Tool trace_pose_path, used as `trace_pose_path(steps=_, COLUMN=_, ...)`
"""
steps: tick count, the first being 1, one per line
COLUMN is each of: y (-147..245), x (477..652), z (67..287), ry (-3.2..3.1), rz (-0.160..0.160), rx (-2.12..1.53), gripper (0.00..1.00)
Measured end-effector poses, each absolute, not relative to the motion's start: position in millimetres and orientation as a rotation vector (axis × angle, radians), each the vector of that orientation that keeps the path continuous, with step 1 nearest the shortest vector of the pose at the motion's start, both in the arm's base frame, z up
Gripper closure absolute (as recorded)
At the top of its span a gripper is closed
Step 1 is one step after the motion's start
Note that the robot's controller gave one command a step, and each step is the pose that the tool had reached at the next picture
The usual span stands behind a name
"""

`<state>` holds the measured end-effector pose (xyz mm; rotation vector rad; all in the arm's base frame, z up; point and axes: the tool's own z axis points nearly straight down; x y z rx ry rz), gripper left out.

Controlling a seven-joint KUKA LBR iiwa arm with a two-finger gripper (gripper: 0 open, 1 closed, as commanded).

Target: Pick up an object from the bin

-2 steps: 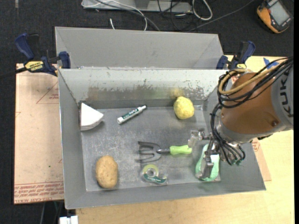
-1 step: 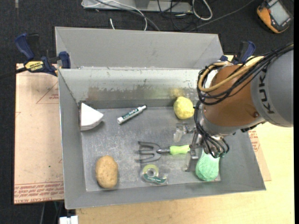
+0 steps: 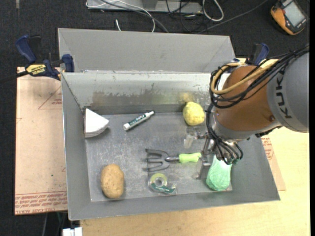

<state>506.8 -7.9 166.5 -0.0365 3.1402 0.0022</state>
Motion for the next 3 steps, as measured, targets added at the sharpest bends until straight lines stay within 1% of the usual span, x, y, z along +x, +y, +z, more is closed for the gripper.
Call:
trace_pose_path(steps=1, y=23.7, x=488.8, z=148.8, ry=3.134, rz=0.003, rx=-0.188, gripper=0.00)
trace_pose_path(steps=2, y=40.3, x=501.2, z=121.9, ry=3.102, rz=-0.002, rx=-0.454, gripper=0.00)
trace_pose_path(steps=3, y=75.2, x=481.3, z=114.1, ry=3.121, rz=0.006, rx=-0.353, gripper=0.00)
